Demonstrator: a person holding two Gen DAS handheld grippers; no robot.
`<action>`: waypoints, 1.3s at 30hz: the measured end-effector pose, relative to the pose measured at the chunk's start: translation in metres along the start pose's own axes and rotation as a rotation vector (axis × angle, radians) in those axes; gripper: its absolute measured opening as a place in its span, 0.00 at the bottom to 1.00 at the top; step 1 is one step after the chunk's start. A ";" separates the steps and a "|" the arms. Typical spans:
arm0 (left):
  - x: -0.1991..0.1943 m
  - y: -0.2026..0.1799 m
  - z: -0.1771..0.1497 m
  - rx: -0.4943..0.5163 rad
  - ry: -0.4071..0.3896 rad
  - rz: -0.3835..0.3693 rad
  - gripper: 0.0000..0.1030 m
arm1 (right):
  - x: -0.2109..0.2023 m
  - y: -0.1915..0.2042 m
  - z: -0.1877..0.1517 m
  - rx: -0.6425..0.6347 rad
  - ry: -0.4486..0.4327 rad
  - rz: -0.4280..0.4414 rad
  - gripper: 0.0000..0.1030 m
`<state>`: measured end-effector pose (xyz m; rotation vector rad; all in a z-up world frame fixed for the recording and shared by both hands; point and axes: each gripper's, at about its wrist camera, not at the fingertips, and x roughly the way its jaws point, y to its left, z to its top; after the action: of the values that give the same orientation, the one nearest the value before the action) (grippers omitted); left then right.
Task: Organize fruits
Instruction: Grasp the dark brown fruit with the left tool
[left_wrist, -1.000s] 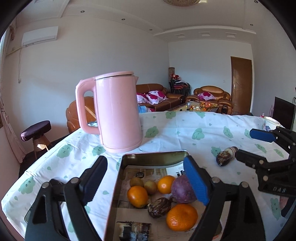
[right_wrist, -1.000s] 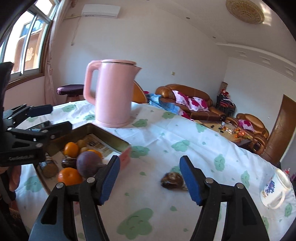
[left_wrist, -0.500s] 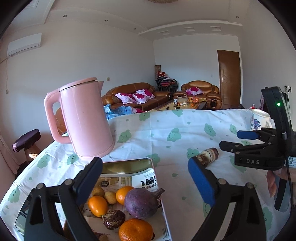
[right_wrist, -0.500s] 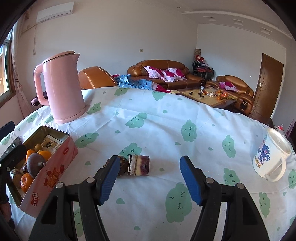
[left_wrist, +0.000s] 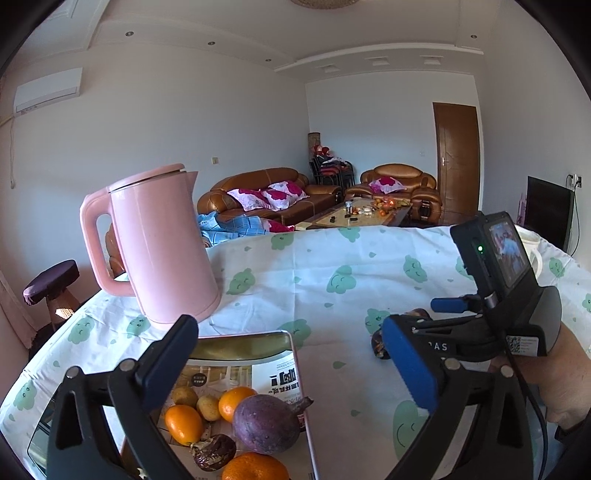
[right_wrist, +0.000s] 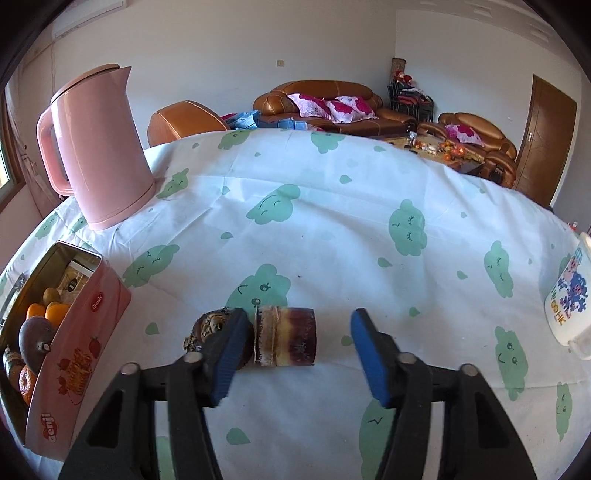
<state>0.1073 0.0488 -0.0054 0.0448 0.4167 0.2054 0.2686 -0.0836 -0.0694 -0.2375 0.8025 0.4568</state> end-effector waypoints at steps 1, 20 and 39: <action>0.001 -0.002 0.000 0.000 0.004 -0.005 0.99 | 0.000 -0.002 -0.001 0.007 0.003 0.018 0.34; 0.090 -0.088 -0.002 0.084 0.265 -0.074 0.93 | -0.040 -0.068 -0.027 0.074 -0.076 -0.070 0.34; 0.147 -0.101 -0.019 0.034 0.478 -0.172 0.45 | -0.047 -0.069 -0.032 0.078 -0.101 -0.030 0.34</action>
<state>0.2497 -0.0193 -0.0893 -0.0081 0.8965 0.0365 0.2531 -0.1699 -0.0544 -0.1523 0.7159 0.4054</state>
